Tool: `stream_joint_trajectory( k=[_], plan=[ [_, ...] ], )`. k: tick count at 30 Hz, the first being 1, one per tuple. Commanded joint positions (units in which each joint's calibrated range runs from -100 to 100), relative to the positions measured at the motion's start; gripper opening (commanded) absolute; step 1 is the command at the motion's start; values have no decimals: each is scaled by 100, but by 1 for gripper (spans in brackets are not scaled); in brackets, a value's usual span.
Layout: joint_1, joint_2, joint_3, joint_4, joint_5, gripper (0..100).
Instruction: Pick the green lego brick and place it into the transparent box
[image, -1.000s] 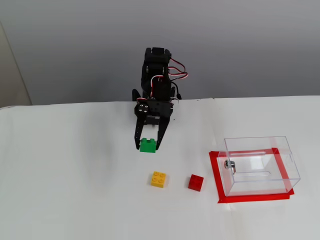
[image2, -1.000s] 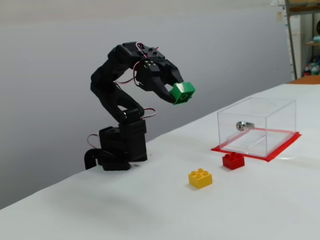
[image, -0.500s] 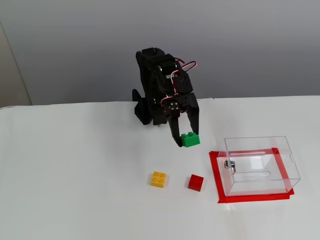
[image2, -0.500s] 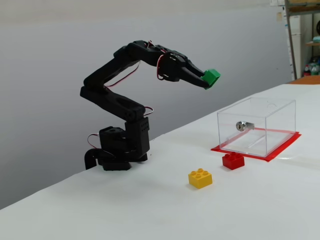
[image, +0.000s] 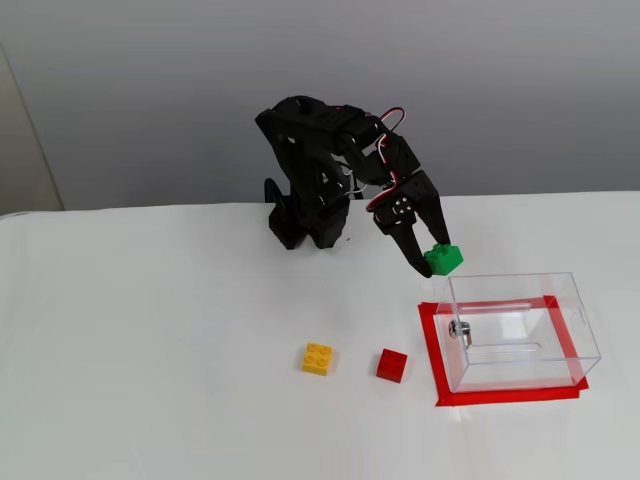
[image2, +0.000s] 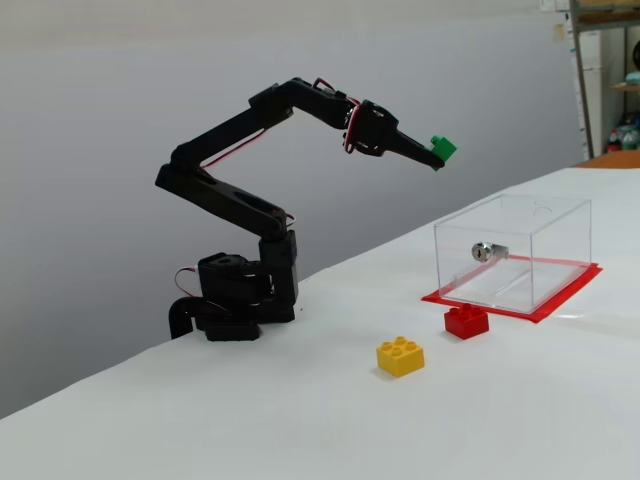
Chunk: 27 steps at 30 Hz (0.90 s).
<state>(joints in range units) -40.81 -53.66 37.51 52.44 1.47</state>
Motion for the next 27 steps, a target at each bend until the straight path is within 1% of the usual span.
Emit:
stream_joint_trajectory(
  k=[1, 8, 14, 27],
  plan=[
    [-344, 533, -677, -83, 5, 8],
    [-669, 1933, -1753, -83, 5, 8],
    [-935, 2969, -2313, -83, 5, 8],
    [-1409, 4564, -3923, -83, 10, 9]
  ],
)
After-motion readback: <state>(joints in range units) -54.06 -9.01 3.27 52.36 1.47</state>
